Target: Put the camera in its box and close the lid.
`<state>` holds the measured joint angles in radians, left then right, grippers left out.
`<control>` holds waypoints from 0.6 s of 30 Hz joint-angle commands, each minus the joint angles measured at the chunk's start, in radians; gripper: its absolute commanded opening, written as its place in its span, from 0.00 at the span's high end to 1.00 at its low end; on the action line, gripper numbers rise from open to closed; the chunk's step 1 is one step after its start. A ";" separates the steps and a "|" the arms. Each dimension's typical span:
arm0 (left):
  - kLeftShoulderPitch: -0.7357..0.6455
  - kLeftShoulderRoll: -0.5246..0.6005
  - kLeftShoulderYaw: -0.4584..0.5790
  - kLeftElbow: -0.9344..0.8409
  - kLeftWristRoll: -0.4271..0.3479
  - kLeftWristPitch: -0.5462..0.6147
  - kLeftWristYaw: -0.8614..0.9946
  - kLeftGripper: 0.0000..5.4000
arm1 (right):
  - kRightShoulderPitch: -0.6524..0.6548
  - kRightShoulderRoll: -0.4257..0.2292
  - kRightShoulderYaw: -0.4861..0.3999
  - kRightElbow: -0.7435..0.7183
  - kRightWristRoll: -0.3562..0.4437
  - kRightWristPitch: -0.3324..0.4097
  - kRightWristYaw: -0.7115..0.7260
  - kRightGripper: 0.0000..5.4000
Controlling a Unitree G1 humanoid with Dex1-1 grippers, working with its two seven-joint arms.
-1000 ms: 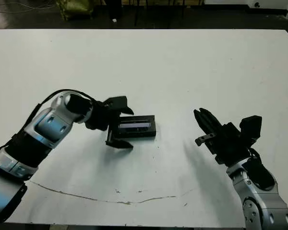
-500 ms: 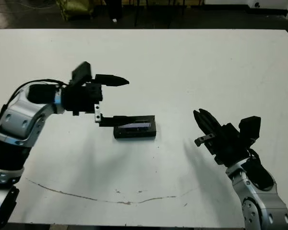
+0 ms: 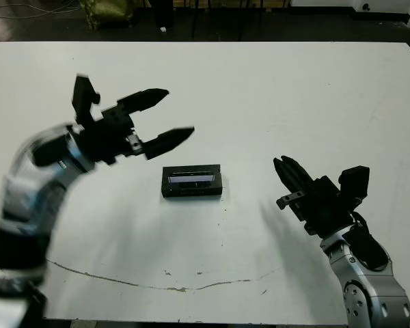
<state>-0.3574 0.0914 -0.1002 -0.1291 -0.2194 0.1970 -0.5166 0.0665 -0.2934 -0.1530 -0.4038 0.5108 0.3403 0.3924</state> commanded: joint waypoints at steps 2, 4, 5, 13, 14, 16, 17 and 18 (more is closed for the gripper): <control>0.066 -0.033 -0.074 0.034 0.084 -0.030 0.082 0.48 | 0.016 0.002 0.001 0.001 0.001 0.014 -0.006 1.00; 0.083 -0.049 -0.104 0.053 0.097 -0.033 0.098 0.58 | 0.015 0.002 0.001 0.009 -0.001 0.009 -0.002 1.00; 0.089 -0.054 -0.116 0.064 0.101 -0.038 0.102 0.62 | 0.015 0.003 0.000 0.011 0.002 0.006 0.002 1.00; 0.096 -0.039 -0.164 0.094 0.110 -0.022 0.079 0.99 | 0.018 0.002 0.002 0.003 0.012 0.015 0.001 1.00; 0.095 -0.034 -0.170 0.093 0.112 -0.008 0.076 0.99 | 0.019 0.000 0.004 0.002 0.008 0.014 0.001 1.00; 0.091 -0.026 -0.180 0.094 0.111 0.036 0.071 0.99 | 0.020 0.002 0.005 0.000 0.003 0.008 -0.002 1.00; 0.089 -0.019 -0.189 0.099 0.121 0.052 0.071 0.99 | 0.019 0.004 0.005 0.001 0.003 0.010 -0.004 1.00; 0.086 -0.012 -0.200 0.104 0.135 0.067 0.073 0.99 | 0.019 0.004 0.005 0.003 0.003 0.011 -0.004 1.00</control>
<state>-0.2799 0.0517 -0.2856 -0.0463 -0.1086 0.2279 -0.4398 0.0692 -0.2911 -0.1499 -0.4098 0.5193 0.3407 0.3940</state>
